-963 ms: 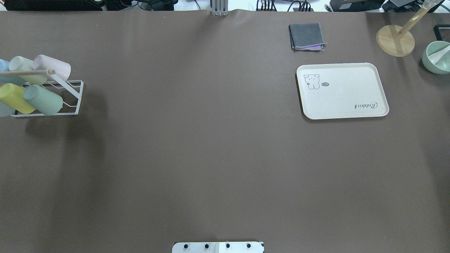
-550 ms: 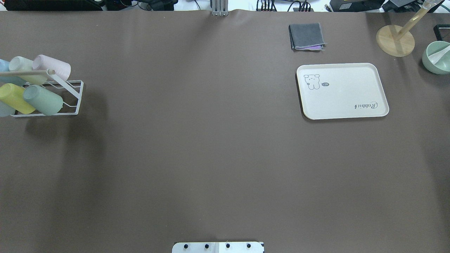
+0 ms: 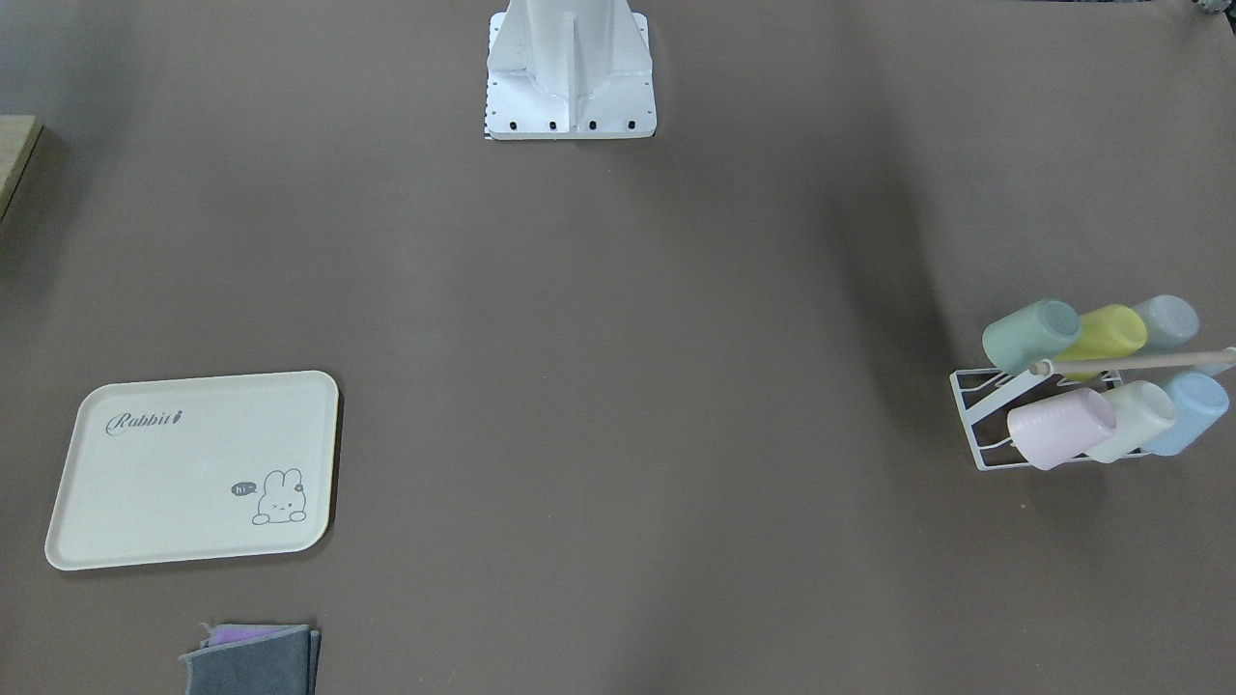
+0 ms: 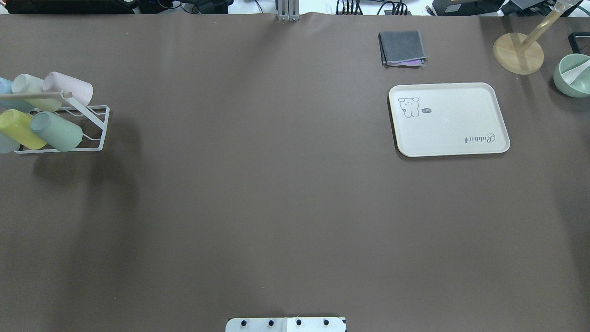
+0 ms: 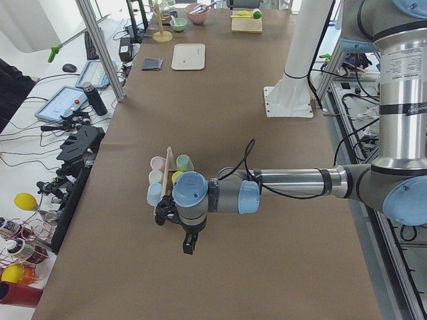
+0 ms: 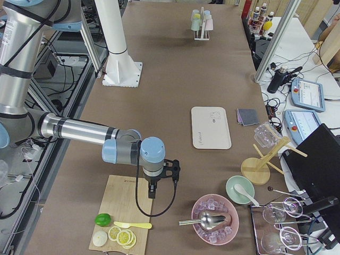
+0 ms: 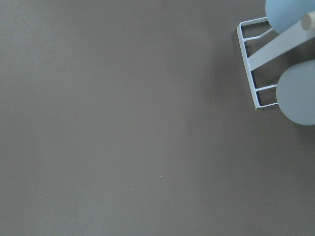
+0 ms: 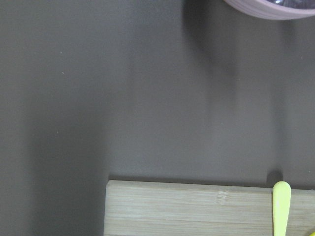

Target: Pick up and place green cup on tray

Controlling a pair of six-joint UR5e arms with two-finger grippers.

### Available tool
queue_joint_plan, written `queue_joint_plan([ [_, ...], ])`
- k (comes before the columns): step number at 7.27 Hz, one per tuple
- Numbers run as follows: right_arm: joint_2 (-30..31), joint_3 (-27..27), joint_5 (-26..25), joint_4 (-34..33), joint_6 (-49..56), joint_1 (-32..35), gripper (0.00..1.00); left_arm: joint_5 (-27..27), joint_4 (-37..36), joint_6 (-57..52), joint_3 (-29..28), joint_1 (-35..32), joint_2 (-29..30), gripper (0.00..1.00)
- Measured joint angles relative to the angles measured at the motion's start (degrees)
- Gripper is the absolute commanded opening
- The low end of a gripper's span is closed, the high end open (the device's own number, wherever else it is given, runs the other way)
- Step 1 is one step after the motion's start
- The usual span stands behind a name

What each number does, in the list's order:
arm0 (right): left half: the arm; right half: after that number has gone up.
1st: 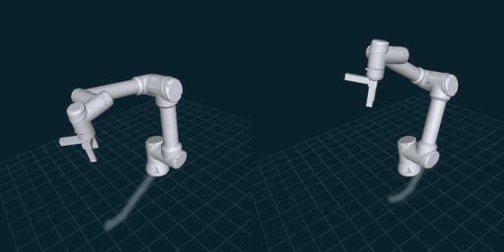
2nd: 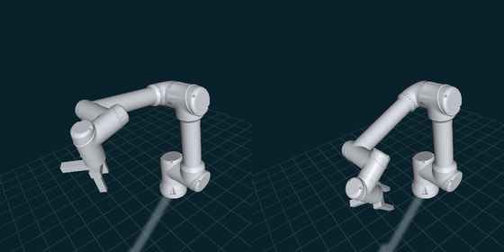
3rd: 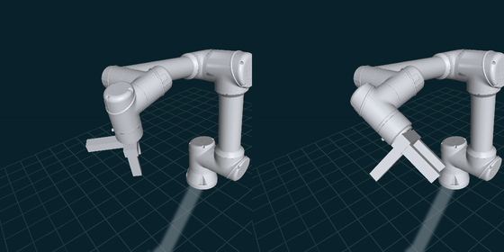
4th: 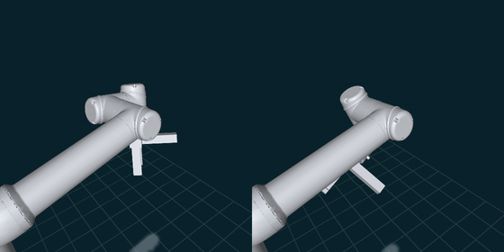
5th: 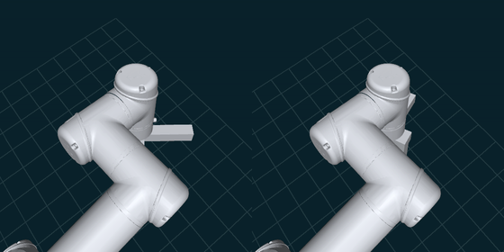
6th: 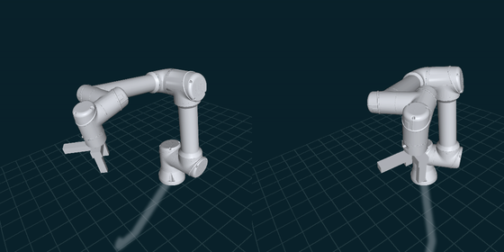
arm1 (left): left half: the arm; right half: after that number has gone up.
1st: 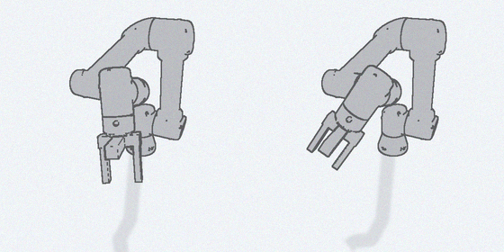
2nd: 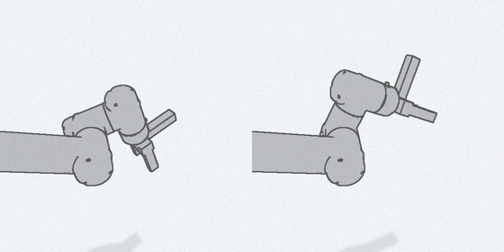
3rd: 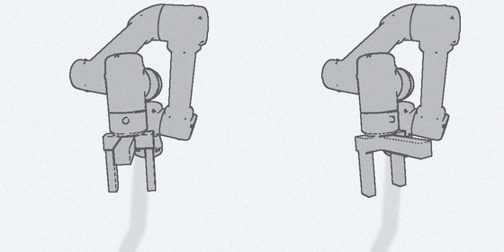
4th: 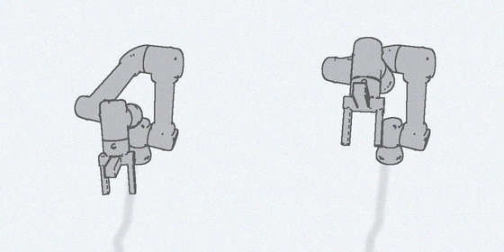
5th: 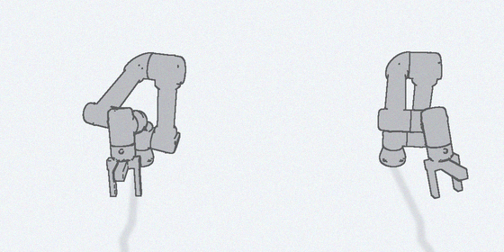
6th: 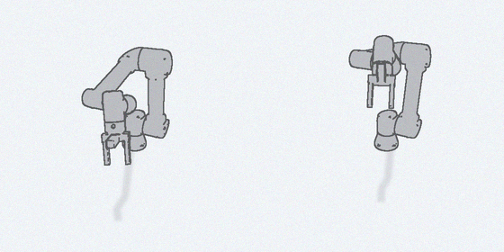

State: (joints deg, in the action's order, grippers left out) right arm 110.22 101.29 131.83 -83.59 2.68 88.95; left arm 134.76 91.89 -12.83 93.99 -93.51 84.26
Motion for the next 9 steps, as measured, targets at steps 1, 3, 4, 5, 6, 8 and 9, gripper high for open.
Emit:
queue_joint_plan([
  [1, -0.16, -0.17, -0.15, 0.05, -0.09, 0.00, 1.00, 0.04, -0.09, 0.00, 0.02, 0.00, -0.02, 0.99],
  [3, -0.51, -1.25, -0.28, 0.17, -0.20, 0.51, 1.00, 0.06, -0.20, 0.00, 0.05, 0.04, -0.06, 0.99],
  [4, -0.61, -1.54, -0.20, 0.21, -0.16, 1.45, 1.00, 0.07, -0.17, 0.07, 0.11, 0.05, -0.04, 0.99],
  [5, -0.60, -1.91, -0.36, 0.22, -0.01, 2.02, 1.00, 0.42, -0.24, 0.20, 0.59, -0.01, -0.20, 0.99],
  [6, -0.59, -2.13, -0.58, 0.25, 0.16, 2.25, 1.00, 1.26, -0.49, 0.29, 1.40, -0.11, -0.51, 0.99],
  [8, -0.53, -2.16, -0.40, 0.29, 0.47, 2.34, 1.00, 2.40, -0.65, 0.39, 1.97, -0.13, -0.61, 0.99],
  [9, -0.45, -1.72, -0.36, 0.31, 0.52, 2.39, 1.00, 2.46, -0.68, 0.46, 1.76, -0.09, -0.37, 0.99],
])
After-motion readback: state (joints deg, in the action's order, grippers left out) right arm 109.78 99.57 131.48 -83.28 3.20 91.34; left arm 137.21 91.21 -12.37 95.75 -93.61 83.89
